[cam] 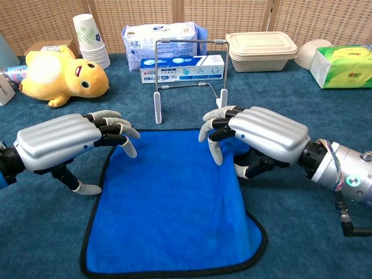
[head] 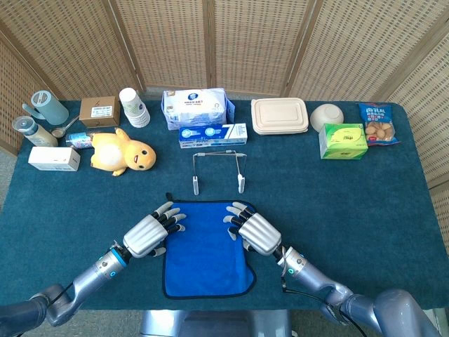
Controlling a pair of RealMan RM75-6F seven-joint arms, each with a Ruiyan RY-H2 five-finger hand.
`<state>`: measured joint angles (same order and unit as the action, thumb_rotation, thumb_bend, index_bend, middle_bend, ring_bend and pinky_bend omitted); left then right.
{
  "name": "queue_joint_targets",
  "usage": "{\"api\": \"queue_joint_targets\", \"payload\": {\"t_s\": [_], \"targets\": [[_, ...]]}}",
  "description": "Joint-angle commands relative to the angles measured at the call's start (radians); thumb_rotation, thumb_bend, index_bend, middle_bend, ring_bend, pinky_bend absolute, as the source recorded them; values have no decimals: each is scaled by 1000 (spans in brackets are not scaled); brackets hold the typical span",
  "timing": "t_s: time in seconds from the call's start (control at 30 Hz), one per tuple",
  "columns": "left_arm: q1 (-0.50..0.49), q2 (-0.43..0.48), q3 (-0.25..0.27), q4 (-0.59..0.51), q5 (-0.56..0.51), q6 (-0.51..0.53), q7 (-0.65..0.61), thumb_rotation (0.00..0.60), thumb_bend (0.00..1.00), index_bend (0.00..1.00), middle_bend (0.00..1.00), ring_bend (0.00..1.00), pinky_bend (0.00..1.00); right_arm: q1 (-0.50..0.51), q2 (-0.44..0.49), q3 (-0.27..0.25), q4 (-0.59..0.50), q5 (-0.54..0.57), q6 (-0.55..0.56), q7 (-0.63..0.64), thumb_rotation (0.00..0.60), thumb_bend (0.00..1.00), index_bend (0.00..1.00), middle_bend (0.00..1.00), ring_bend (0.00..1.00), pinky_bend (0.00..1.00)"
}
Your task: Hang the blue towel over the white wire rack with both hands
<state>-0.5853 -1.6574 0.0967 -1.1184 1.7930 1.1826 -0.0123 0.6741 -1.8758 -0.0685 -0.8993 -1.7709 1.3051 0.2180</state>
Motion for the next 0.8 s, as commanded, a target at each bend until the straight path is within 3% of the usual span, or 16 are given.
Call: {"api": "queue_joint_targets", "payload": {"t_s": [0.03, 0.8], "targets": [[-2, 3, 2, 0, -1, 0, 2, 600, 265, 283, 173, 130, 15, 0, 0, 0, 0, 0, 0, -1, 600, 416, 657, 314, 152, 163], [-20, -35, -5, 26, -25, -4, -4, 600, 266, 285, 177, 130, 14, -9, 0, 0, 7, 5, 0, 5, 600, 417, 656, 319, 155, 165]]}}
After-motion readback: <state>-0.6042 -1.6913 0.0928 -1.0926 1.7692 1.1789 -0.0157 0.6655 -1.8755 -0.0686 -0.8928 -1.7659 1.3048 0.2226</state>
